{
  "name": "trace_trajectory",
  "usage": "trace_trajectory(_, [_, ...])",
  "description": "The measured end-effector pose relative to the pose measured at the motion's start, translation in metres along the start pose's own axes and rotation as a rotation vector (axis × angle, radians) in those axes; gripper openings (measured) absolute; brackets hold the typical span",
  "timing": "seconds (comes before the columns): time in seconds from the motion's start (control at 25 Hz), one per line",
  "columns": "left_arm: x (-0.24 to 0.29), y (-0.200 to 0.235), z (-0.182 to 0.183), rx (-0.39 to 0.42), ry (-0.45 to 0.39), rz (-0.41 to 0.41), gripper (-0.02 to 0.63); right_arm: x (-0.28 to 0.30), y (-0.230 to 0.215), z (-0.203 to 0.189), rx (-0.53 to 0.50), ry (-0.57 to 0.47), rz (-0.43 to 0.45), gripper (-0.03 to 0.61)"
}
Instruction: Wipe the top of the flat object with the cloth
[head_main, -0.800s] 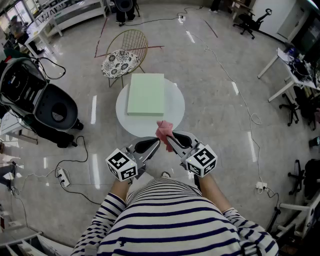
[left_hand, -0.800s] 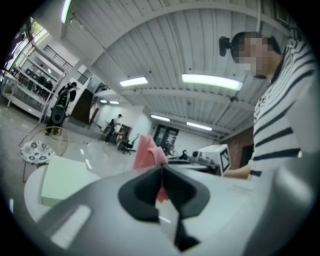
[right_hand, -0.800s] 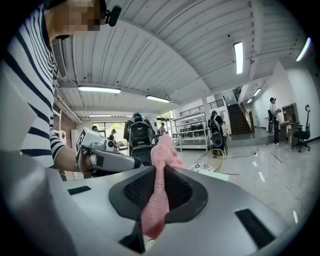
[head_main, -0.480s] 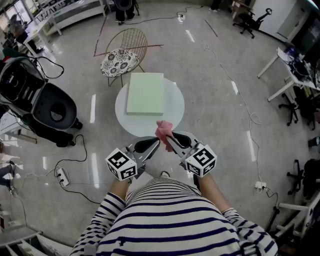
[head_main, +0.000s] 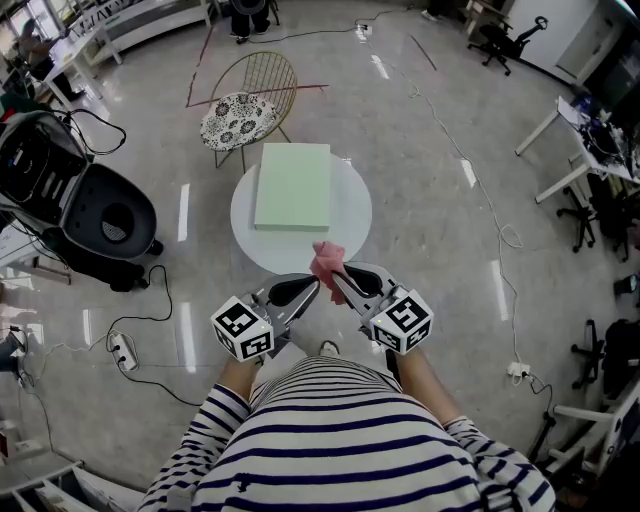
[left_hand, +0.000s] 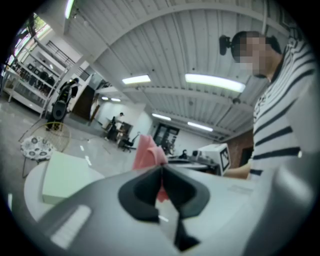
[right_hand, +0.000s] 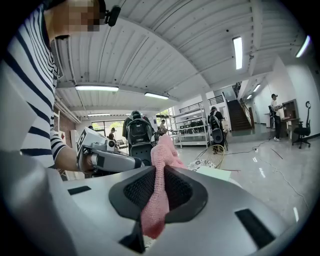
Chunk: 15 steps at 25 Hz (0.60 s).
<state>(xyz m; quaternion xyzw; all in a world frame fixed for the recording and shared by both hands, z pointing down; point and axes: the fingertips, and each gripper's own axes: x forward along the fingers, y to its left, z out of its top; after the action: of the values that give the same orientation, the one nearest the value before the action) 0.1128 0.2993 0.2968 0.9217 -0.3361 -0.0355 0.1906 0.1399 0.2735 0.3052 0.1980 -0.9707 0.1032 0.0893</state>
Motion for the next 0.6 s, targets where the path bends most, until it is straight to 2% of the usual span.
trace_trajectory(0.32, [-0.013,0.051,0.014,-0.015,0.005,0.006,0.012,0.049,-0.012,0.009,0.032,0.0,0.014,0.048])
trace_trajectory(0.6, [-0.037,0.136,0.039,-0.02,0.022,0.029,0.014,0.13,-0.041,0.022,0.024,0.031,-0.008,0.048])
